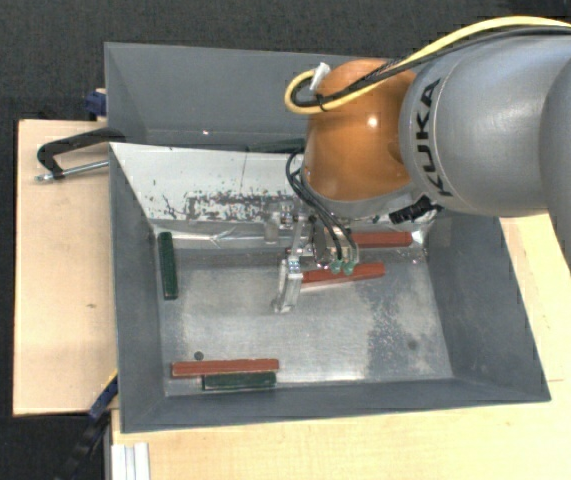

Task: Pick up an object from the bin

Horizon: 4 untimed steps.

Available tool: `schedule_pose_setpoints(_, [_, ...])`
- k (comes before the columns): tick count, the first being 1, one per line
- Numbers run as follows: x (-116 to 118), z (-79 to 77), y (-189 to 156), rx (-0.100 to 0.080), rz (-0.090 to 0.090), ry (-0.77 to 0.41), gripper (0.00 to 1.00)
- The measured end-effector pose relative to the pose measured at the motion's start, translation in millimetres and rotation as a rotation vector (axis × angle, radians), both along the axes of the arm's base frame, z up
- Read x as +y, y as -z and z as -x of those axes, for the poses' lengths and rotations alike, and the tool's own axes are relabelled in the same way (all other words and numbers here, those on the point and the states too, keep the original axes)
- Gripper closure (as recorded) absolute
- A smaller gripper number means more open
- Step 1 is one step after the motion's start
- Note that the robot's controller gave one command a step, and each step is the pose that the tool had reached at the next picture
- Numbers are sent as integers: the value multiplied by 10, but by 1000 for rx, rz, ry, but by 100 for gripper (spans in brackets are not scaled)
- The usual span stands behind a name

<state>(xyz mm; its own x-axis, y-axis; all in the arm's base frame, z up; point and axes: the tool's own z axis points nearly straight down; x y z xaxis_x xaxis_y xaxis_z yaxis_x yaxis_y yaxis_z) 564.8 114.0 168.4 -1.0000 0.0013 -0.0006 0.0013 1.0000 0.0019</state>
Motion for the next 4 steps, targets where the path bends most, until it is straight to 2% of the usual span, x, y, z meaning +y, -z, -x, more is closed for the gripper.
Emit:
schedule_pose_setpoints(1, [0, 0, 0, 0, 0, 0, 0])
schedule_pose_setpoints(2, [-507, -151, 482, -6, -2, 51, 0])
schedule_pose_setpoints(3, [-673, -175, 838, 2, 5, 166, 0])
schedule_pose_setpoints(4, [-1318, -333, 974, -5, 1, 0, 100])
